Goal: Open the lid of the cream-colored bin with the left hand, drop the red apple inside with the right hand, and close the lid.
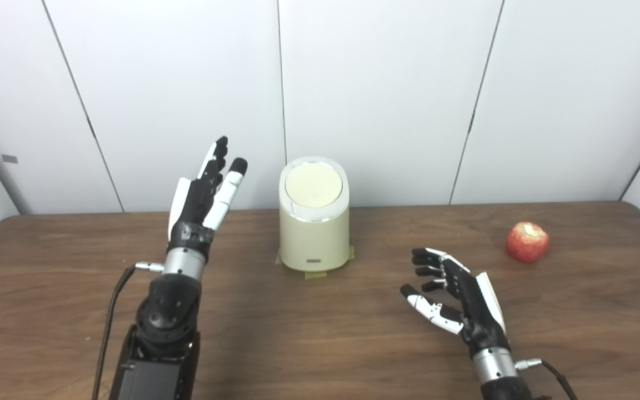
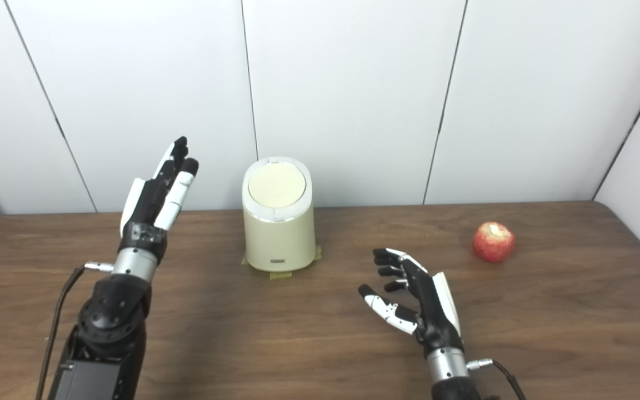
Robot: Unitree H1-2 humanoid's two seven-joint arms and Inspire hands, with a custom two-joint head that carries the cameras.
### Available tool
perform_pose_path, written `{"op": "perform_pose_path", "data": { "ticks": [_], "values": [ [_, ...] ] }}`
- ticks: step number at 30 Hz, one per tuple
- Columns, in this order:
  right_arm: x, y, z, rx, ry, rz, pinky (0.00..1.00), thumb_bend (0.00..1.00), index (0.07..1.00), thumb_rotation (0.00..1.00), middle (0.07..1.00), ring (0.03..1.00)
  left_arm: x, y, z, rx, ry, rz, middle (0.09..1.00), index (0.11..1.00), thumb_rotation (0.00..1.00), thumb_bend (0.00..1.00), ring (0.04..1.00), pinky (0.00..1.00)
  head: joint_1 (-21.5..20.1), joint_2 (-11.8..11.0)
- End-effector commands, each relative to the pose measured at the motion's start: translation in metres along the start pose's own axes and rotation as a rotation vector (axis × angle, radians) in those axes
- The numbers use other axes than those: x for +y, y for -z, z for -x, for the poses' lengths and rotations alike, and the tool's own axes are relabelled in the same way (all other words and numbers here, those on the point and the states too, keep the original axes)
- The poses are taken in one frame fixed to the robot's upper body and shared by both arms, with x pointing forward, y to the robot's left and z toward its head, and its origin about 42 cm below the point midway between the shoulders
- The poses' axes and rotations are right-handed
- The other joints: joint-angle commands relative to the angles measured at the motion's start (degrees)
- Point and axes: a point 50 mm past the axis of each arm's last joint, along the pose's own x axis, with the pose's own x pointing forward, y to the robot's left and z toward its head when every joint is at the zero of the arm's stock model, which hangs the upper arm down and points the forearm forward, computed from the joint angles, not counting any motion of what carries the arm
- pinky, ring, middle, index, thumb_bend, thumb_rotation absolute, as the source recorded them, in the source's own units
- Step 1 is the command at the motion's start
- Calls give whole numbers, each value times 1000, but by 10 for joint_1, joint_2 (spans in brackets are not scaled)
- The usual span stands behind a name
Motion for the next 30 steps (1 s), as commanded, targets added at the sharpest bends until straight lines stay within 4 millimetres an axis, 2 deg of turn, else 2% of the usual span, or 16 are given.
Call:
{"op": "perform_pose_path", "data": {
  "ticks": [1,4,6,11,14,17,19,22,26,30],
  "values": [
    [0,-11,-8,-65,15,2,553,242,733,254,730,698,-4,-32,-18,-60,-18,-44,1000,1000,769,715,1000,1000,-1,1],
    [1,-11,-7,-68,15,-4,537,245,734,251,715,682,-14,-36,-29,-31,-25,-143,1000,1000,704,740,1000,1000,-2,2],
    [1,-11,-7,-74,15,-4,590,242,733,249,731,707,-19,-38,-35,-16,-30,-211,1000,1000,673,765,1000,1000,-2,2],
    [1,-10,-7,-62,16,-4,613,249,732,270,747,729,-31,-38,-51,21,-39,-388,1000,1000,591,773,1000,1000,-4,1],
    [1,-11,-7,-67,12,-1,610,247,733,279,749,726,-35,-36,-61,45,-39,-432,1000,1000,541,780,1000,1000,-4,1],
    [1,-11,-6,-66,13,-2,618,245,733,271,750,729,-39,-37,-69,54,-40,-475,1000,1000,562,796,1000,1000,-5,3],
    [1,-11,-6,-70,13,-3,622,242,732,232,750,731,-41,-39,-72,55,-44,-500,1000,1000,574,804,1000,1000,-6,3],
    [2,-12,-5,-67,13,-1,622,241,730,231,749,729,-46,-42,-76,51,-54,-522,1000,1000,543,814,1000,1000,-7,3],
    [2,-13,-4,-61,13,-3,612,238,729,267,747,724,-53,-48,-81,41,-57,-535,1000,1000,446,816,1000,1000,-7,6],
    [2,-14,-3,-68,11,-1,611,237,729,253,746,723,-60,-57,-85,24,-59,-548,1000,1000,428,829,1000,1000,-10,7]
  ]
}}
